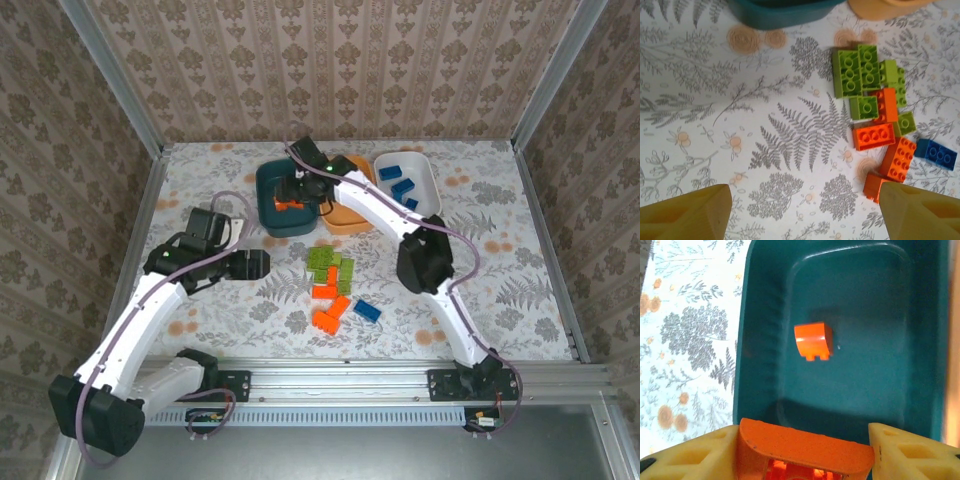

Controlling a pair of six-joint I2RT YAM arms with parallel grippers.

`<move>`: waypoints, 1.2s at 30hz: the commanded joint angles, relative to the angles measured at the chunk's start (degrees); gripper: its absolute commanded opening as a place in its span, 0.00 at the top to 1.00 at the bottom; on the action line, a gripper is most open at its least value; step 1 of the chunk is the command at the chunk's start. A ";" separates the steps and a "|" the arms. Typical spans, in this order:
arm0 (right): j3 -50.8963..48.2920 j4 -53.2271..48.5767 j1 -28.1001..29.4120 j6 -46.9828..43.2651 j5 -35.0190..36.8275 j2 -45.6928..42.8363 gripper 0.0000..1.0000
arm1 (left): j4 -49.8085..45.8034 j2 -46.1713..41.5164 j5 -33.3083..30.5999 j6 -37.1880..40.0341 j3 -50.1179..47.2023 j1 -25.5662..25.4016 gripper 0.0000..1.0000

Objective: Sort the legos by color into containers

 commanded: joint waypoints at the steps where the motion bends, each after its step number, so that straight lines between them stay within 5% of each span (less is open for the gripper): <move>1: 9.78 -4.34 -0.55 -2.61 -0.59 6.05 0.38 | -3.07 -2.08 -0.34 -1.04 -0.91 0.49 0.21; 13: 13.17 3.56 -2.07 -2.09 -2.00 11.33 0.24 | -5.28 -3.53 -0.88 -0.63 -0.75 1.01 0.20; 25: 10.90 3.65 -2.49 -4.32 -2.49 -1.23 0.20 | -2.82 -3.55 1.21 -1.69 -0.31 0.31 0.19; 28: 1.65 2.78 -2.49 -5.38 -2.70 -9.39 0.20 | 1.41 -1.73 1.41 -3.83 -2.03 -3.61 0.18; 36: -45.84 12.32 -4.65 -4.05 -1.38 -39.83 0.21 | 12.45 11.32 -1.40 -8.52 -0.72 -17.81 0.18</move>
